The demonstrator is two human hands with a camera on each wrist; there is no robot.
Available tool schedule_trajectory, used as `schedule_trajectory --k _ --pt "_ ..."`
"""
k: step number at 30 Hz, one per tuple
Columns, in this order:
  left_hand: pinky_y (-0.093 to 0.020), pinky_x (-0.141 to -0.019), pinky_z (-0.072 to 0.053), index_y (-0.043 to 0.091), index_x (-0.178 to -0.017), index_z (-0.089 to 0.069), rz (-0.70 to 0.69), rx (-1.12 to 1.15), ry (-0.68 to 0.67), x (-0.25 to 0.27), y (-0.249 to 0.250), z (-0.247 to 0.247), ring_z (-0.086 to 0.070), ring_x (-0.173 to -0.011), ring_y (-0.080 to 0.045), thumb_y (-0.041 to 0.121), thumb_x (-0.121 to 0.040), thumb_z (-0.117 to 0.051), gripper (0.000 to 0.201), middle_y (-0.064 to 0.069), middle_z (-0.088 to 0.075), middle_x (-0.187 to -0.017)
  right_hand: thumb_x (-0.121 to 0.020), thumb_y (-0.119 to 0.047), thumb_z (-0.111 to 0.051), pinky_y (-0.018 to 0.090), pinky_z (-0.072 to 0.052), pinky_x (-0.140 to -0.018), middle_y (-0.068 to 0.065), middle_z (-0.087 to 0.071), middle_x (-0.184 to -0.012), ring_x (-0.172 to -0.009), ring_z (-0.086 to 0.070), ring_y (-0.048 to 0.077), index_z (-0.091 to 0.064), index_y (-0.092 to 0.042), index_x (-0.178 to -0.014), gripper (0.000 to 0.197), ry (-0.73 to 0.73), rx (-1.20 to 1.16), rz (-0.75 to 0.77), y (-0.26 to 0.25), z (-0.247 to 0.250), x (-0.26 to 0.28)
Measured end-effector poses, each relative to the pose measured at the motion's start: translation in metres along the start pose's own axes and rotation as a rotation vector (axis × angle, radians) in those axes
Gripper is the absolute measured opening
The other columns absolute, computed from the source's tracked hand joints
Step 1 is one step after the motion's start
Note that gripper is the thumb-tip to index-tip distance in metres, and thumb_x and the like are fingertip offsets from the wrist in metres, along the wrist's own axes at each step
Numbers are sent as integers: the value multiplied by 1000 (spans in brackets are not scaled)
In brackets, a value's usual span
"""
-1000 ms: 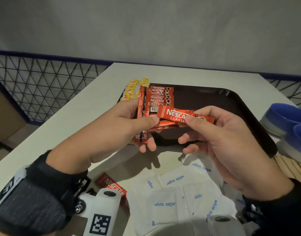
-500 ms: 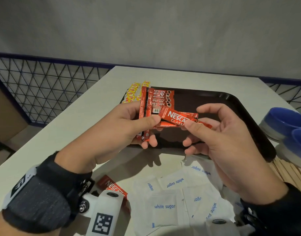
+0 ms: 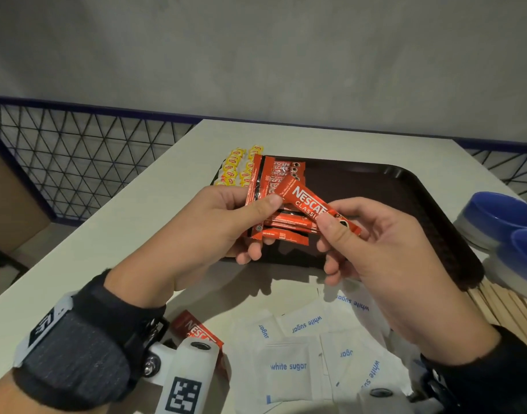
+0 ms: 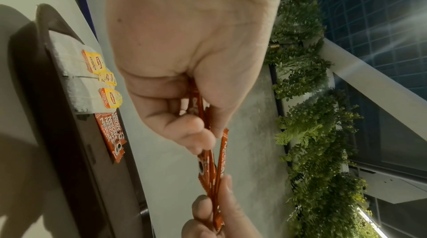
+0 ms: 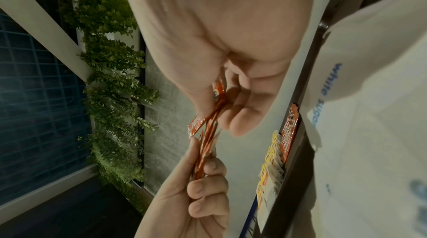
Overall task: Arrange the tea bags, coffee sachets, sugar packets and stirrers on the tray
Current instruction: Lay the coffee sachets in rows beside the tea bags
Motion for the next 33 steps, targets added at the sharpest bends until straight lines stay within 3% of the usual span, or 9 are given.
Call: schedule_trajectory --k 4,10,16,19,22,26,29,33 --pt "-18 -41 -43 6 -83 -73 26 68 -44 1 1 -4 -54 -46 -14 36 -91 -65 32 -12 -66 -70 -90 -30 -68 33 -54 -47 9 -66 -66 -50 -56 18 -75 -19 -98 15 24 22 -7 0 4 0" --pt "-17 -42 -46 4 -90 -73 40 74 -61 0 0 -3 -57 -49 -12 30 -90 -68 26 -11 -67 -71 -94 -28 -65 37 -59 -51 9 -70 -72 -54 -63 24 -72 -20 -100 13 53 89 3 -3 6 1" --pt "-18 -42 -45 6 -92 -76 32 73 7 -1 0 3 -56 -48 -12 32 -91 -68 26 -10 -66 -70 -98 -23 -64 55 -61 -54 5 -73 -78 -58 -69 35 -69 -25 -98 5 172 186 84 -11 14 2" --pt "-18 -41 -44 9 -82 -75 32 93 31 -1 2 7 -55 -47 -12 32 -89 -68 26 -9 -65 -68 -95 -13 -67 42 -63 -58 -2 -74 -83 -69 -73 28 -71 -25 -98 13 218 146 171 -20 20 3" --pt "-18 -40 -42 14 -69 -75 37 110 18 -1 3 8 -54 -45 -11 37 -86 -67 30 -9 -64 -65 -88 -6 -72 25 -62 -71 -4 -76 -89 -82 -75 16 -76 -25 -96 21 210 144 267 -28 21 6" --pt "-17 -39 -43 8 -79 -72 44 165 12 -1 4 9 -53 -45 -11 44 -85 -65 37 -10 -63 -66 -85 0 -75 17 -57 -80 -7 -77 -92 -89 -73 10 -79 -24 -96 27 196 204 343 -33 17 7" --pt "-17 -39 -43 6 -85 -72 44 183 12 -2 4 10 -54 -45 -11 48 -86 -65 43 -11 -64 -68 -84 1 -75 9 -52 -80 -6 -74 -99 -97 -69 3 -79 -24 -95 28 199 281 391 -36 16 9" --pt "-17 -40 -44 6 -86 -73 43 188 21 -2 3 11 -54 -46 -11 47 -87 -65 42 -11 -64 -68 -84 2 -74 6 -50 -79 -3 -70 -103 -101 -66 3 -79 -25 -93 30 187 335 436 -39 14 11"
Point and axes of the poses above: each hand's wrist, its own x-axis away from the middle knuckle, its own z-axis out of the back of the hand, y = z × x, the point moved 6 cm from there along -x, towards the middle knuckle
